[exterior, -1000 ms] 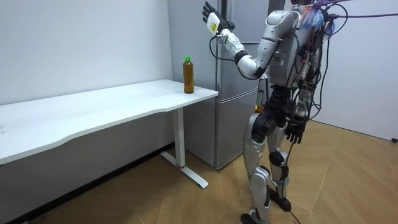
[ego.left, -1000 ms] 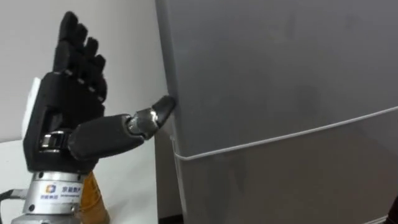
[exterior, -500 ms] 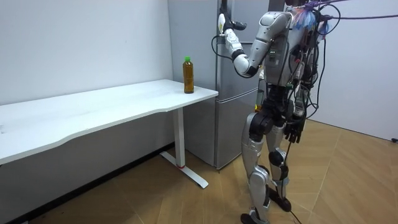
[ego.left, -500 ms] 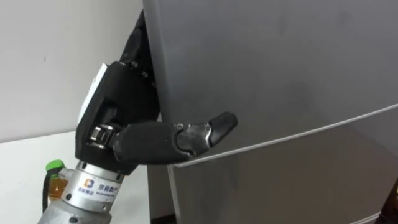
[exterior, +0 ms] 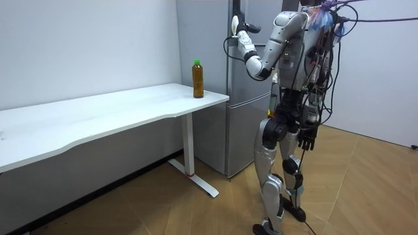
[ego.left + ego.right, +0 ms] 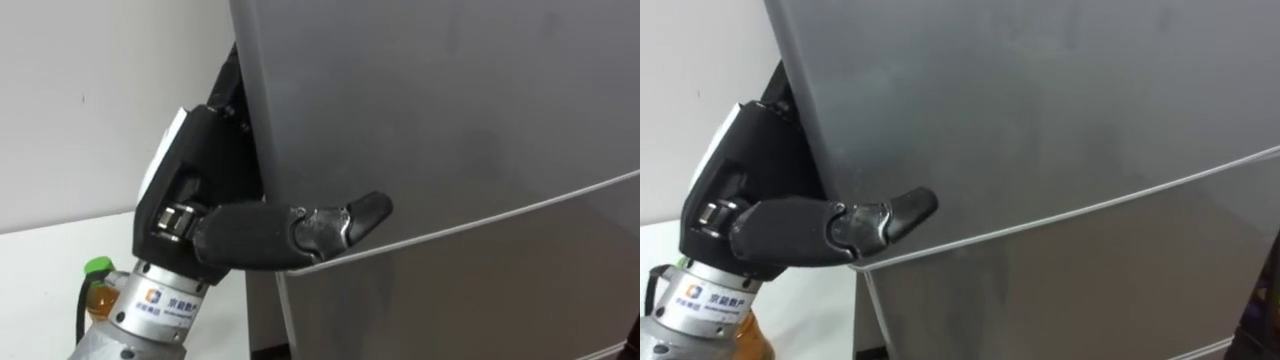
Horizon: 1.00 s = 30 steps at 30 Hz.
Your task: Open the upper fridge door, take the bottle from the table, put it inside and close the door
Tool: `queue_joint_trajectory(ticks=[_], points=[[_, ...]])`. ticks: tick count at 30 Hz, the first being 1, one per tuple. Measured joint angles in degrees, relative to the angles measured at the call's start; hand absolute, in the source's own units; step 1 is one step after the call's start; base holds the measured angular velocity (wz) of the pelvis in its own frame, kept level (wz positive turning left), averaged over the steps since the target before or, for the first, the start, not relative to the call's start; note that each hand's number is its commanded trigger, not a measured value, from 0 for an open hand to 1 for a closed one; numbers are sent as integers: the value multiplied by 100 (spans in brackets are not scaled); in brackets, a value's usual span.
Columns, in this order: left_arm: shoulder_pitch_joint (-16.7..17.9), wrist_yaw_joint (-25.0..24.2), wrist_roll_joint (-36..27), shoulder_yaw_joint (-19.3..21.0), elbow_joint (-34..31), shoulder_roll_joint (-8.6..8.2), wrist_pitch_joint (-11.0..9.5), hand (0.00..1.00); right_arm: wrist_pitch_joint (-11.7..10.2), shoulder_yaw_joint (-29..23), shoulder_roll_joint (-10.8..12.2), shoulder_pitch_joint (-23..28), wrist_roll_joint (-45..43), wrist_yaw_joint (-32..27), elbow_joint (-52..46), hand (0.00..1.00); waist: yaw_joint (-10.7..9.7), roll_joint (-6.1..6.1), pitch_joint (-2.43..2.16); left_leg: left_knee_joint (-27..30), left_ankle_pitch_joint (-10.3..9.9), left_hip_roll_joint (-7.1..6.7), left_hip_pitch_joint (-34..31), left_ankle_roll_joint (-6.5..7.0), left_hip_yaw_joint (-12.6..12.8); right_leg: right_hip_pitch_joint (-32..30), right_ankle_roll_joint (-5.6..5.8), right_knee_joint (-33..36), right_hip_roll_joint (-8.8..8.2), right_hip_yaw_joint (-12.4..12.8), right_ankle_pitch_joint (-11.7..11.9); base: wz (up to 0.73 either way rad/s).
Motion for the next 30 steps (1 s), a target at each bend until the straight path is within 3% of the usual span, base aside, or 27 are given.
queue_joint_trajectory(ticks=[5, 8, 10, 12, 14, 24, 30], points=[[15, 56, -142, 12, 23, -25, 1, 100, 10, 80, -17, -17, -12, 1, -2, 0, 1, 4, 2, 0, 0, -1, 4, 0, -1, 9, 1, 2, 0, 1, 2, 0], [109, 75, -214, -86, 15, -37, -68, 82, 64, 80, -20, -28, -12, 14, -3, 0, 14, 4, 1, 2, 0, -2, 7, 0, -2, 17, 5, 6, -1, 1, 5, 2], [110, 152, -209, -64, 20, -23, -49, 77, 73, 84, -35, -36, -25, 37, -3, 0, 20, 17, 0, 4, 0, -2, 5, 0, -4, 19, 5, 7, -1, -2, 8, 4], [115, 177, -224, -49, 23, -25, -21, 50, 94, 87, -52, -41, -24, 61, -6, 0, 21, 30, 0, 8, 0, -2, -3, 0, -6, 14, 4, 11, -2, -1, 15, 0], [114, 177, -224, -50, 23, -26, -19, 1, 117, 97, -54, -53, -24, 71, -7, 0, 21, 33, -3, 13, 0, -1, -3, 0, -5, 13, 3, 13, -2, 1, 21, 0], [177, 53, -216, -347, 32, -146, 52, 0, 234, 139, -70, -136, -32, 106, -3, 0, 6, 32, -8, 150, 0, -1, -166, 2, -54, -60, 3, 21, -21, -66, 79, 3], [176, -25, -199, -413, 34, -135, 202, 0, 233, 134, -71, -138, -46, 120, -24, 0, -29, 50, -22, 231, 2, 0, -275, 6, -43, -123, -4, 14, -27, -58, 99, 1]])
